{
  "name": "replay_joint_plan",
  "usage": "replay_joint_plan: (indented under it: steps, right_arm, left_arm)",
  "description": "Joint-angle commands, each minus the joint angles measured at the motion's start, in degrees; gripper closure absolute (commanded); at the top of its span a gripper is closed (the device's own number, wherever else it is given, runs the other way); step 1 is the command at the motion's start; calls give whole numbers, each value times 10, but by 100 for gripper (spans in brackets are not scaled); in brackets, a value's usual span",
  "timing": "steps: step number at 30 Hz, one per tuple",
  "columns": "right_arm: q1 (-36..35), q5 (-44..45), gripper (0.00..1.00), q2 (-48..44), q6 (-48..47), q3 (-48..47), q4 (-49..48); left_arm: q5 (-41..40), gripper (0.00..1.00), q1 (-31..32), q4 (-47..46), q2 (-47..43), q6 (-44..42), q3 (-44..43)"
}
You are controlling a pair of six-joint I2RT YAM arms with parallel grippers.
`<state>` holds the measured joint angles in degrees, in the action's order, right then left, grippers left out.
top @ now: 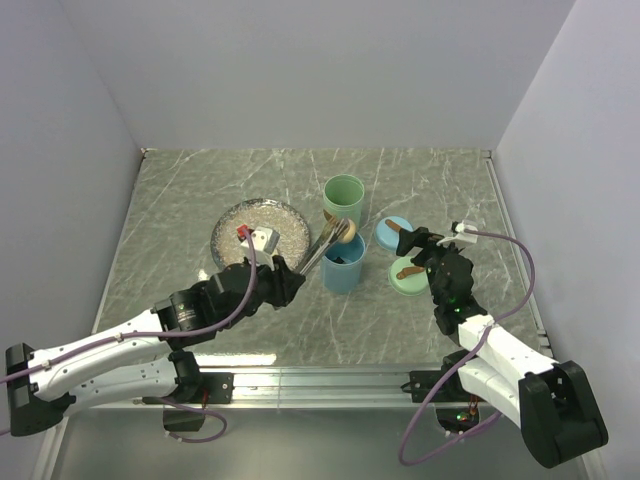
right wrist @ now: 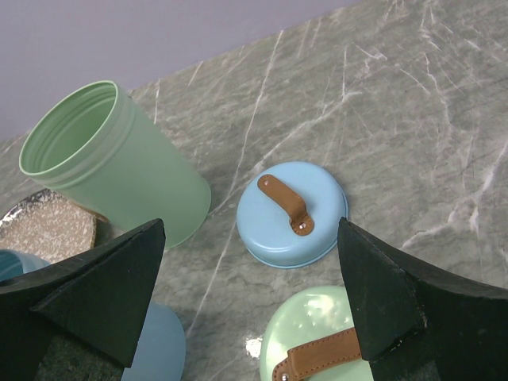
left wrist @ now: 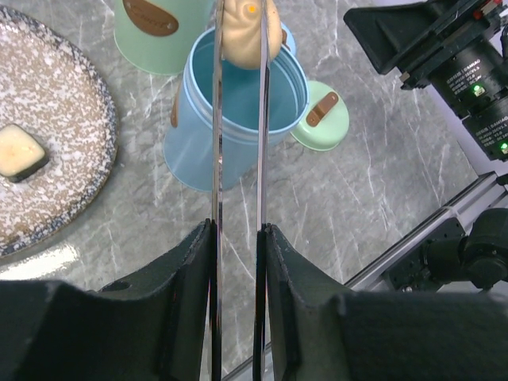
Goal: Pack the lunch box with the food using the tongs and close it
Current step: Place the food into the lunch box
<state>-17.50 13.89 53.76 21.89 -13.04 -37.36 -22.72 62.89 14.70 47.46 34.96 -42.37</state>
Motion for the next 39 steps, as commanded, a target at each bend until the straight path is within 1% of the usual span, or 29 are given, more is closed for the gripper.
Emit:
replay_joint_plan:
  steps: [1, 4, 6, 10, 11, 16, 28, 34, 39]
  right_arm:
    - [-3, 4, 4, -3, 3, -14, -22]
    - [-4, 3, 5, -3, 3, -15, -22]
    - [-4, 3, 5, -3, 3, -15, -22]
    - [-3, 3, 5, -5, 3, -14, -21]
    - [-4, 3, 4, -4, 3, -14, -20]
    - [-4, 3, 5, -6, 3, -14, -20]
    - [-3, 2, 5, -4, 3, -16, -18]
    - [-4, 1, 5, -4, 3, -16, -17]
    - [-4, 3, 5, -5, 3, -15, -18]
  left_arm:
    - [1, 83, 7, -6, -1, 11, -7]
    - [-7, 80, 10, 2, 1, 16, -10]
    - [-7, 74, 14, 5, 2, 18, -9]
    - [-11, 67, 18, 5, 0, 18, -10]
    - [-12, 64, 20, 5, 0, 18, -10]
    - [-14, 57, 22, 8, -1, 19, -10]
    - [-15, 52, 26, 10, -8, 20, -12]
    - [-17, 52, 28, 9, -8, 18, -14]
    - [-46, 52, 33, 5, -29, 20, -12]
